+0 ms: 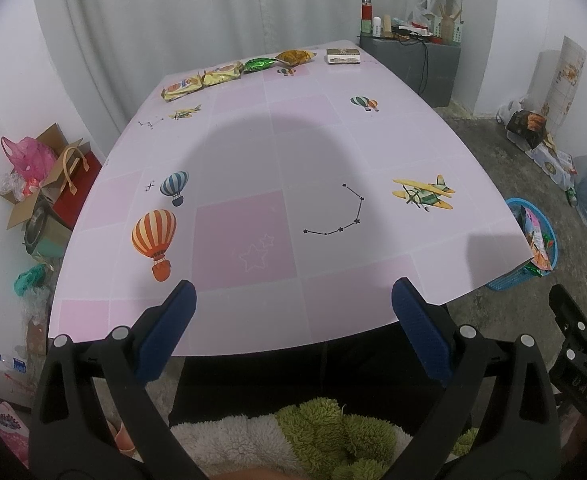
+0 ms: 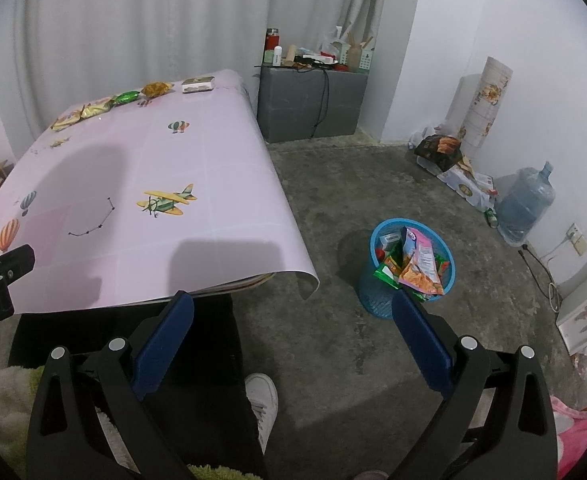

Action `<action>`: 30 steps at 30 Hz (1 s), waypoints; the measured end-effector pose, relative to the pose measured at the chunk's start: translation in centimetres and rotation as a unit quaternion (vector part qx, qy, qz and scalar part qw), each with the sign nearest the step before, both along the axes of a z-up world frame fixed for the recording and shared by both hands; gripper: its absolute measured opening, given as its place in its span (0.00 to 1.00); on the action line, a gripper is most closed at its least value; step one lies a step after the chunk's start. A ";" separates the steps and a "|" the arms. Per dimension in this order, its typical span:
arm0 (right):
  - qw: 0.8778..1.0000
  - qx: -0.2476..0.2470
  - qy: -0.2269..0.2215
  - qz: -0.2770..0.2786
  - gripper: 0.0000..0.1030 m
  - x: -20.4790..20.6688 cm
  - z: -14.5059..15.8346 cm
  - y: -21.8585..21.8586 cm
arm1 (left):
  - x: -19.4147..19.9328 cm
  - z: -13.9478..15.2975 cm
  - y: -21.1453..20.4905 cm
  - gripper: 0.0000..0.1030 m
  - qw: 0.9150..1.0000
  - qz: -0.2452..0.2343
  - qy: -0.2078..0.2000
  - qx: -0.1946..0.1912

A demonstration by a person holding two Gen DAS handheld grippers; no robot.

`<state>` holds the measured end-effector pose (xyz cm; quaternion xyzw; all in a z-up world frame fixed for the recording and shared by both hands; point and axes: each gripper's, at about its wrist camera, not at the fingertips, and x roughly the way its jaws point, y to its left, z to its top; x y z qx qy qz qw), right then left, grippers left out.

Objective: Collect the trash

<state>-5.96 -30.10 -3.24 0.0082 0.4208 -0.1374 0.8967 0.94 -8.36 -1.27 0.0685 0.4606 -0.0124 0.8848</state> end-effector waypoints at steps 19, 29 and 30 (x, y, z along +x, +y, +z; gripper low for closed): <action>1.000 0.001 0.000 -0.002 0.94 0.0 0.0 0.1 | -0.1 0.0 -0.1 0.91 1.000 0.001 -0.001 0.001; 1.000 0.001 0.000 -0.002 0.94 -0.1 0.0 0.1 | 0.0 0.1 -0.1 0.91 1.000 0.000 0.001 0.001; 1.000 0.001 0.000 -0.003 0.94 -0.1 0.0 0.2 | 0.0 0.1 -0.1 0.91 1.000 0.000 0.000 0.001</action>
